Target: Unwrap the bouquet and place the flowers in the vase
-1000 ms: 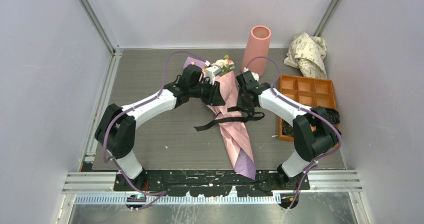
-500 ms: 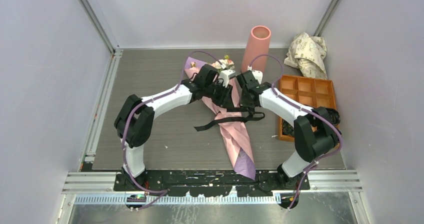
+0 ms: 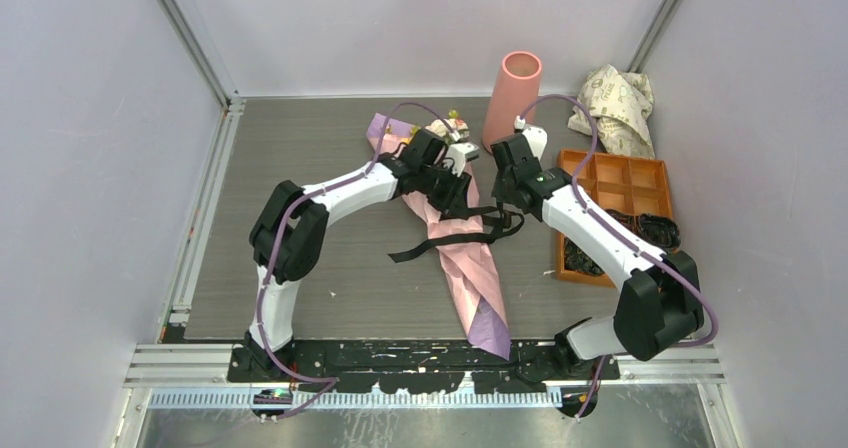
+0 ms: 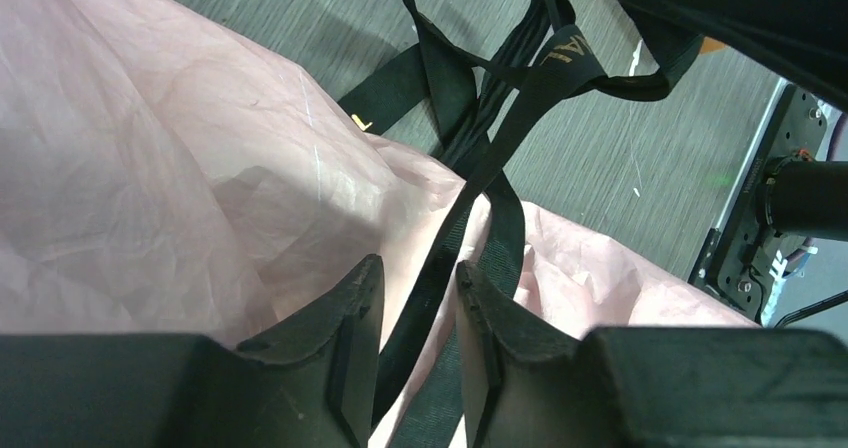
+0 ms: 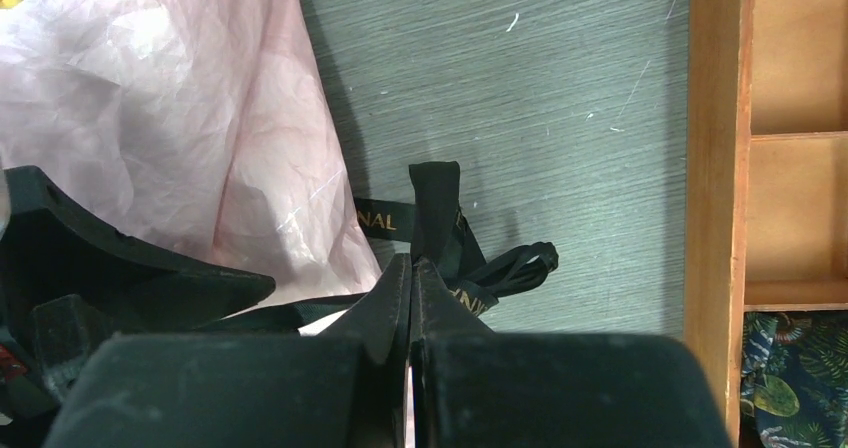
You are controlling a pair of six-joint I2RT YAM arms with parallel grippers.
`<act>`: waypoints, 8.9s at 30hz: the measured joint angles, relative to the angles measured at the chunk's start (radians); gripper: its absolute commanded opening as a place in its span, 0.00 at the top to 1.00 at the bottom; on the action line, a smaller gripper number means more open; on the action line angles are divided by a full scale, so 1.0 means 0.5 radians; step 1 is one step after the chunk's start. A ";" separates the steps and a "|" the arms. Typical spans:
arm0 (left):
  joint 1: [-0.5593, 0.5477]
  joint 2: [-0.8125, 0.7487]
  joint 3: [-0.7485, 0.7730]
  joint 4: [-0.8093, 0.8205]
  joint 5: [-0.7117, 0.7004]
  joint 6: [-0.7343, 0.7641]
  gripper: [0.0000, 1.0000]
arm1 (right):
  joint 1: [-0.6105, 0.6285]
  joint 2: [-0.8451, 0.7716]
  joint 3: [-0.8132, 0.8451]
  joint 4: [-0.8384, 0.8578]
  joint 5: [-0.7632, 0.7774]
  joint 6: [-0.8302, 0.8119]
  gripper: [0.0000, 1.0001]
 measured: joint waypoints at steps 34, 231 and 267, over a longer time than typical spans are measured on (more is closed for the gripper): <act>0.610 -1.377 -1.283 0.027 -0.713 -0.510 0.84 | -0.473 -0.216 -0.042 -0.269 0.222 0.159 0.60; 0.551 -2.363 -0.265 -1.258 -1.872 -0.677 0.01 | 0.674 1.135 1.614 -0.348 -0.790 -0.163 0.28; 0.551 -1.420 -0.536 -0.709 -1.049 -0.833 0.09 | 0.091 1.260 1.295 -0.438 -0.803 -0.159 0.44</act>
